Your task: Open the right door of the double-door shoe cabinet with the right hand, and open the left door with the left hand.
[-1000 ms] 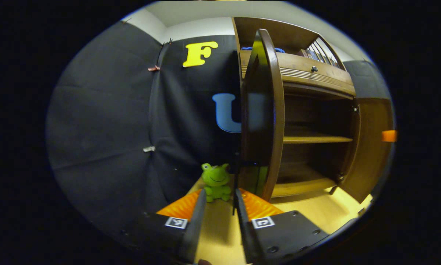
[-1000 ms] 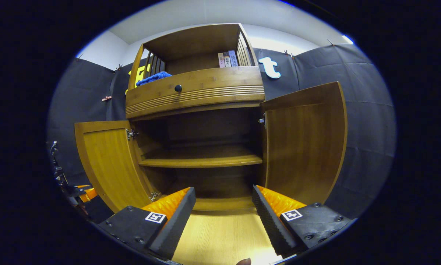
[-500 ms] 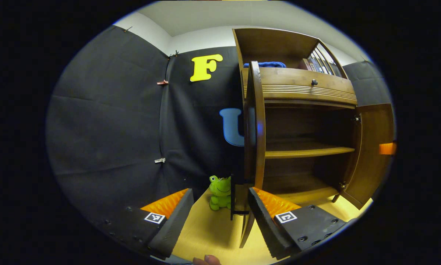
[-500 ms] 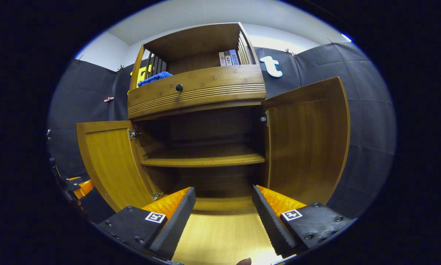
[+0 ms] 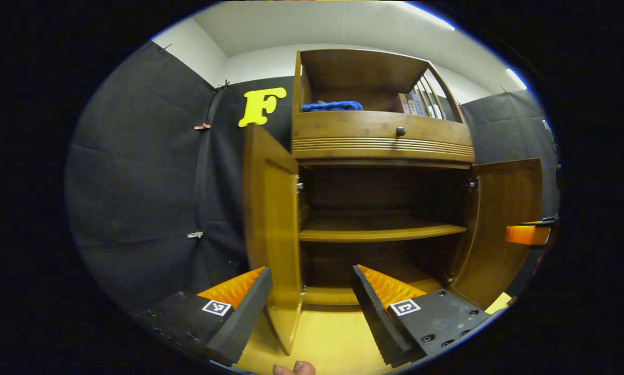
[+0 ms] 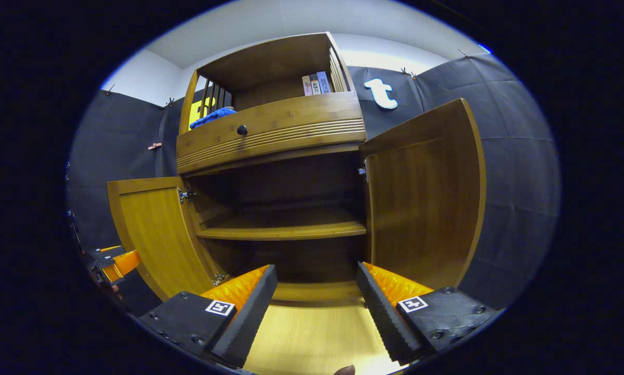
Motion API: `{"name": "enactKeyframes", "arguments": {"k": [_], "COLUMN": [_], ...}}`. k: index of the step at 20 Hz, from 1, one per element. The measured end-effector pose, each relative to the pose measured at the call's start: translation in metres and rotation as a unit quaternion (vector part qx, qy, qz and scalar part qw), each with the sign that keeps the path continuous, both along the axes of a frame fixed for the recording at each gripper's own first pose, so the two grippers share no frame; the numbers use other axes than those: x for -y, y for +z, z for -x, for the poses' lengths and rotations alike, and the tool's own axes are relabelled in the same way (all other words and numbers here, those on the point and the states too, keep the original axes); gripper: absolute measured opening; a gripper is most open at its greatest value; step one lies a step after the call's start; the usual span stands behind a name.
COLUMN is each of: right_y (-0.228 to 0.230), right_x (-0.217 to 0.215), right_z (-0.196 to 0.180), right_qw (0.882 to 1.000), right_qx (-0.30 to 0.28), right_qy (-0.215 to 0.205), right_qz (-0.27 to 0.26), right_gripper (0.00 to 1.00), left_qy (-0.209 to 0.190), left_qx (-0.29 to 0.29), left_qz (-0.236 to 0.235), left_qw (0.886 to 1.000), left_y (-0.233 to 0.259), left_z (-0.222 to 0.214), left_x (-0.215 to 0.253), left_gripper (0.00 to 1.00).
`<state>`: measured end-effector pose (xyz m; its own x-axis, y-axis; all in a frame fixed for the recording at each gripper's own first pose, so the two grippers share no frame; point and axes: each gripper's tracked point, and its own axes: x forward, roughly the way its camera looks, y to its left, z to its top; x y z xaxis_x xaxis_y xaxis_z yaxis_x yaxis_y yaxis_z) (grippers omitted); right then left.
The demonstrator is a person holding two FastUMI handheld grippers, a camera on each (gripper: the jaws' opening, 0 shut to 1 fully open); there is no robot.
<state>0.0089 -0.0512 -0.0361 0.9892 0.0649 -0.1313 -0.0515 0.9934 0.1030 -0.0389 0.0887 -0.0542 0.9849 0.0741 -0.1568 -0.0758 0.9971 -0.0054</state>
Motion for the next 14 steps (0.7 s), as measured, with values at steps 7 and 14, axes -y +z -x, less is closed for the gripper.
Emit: {"name": "enactKeyframes", "arguments": {"k": [7,14], "right_y": [-0.002,-0.003], "right_x": [0.02,0.023], "right_z": [0.001,-0.005], "right_qw": [1.0,1.0], "right_qx": [-0.001,0.002], "right_qy": [-0.001,0.002], "right_qz": [0.003,0.009], "right_gripper": [0.98,0.98], "left_qy": [-0.016,-0.015], "left_qx": [0.009,0.025], "left_qz": [0.008,-0.002], "left_qw": [1.0,1.0], "left_y": [0.009,0.014], "left_z": [-0.029,-0.049], "left_x": [0.058,0.083], "left_gripper": [0.95,0.92]}}
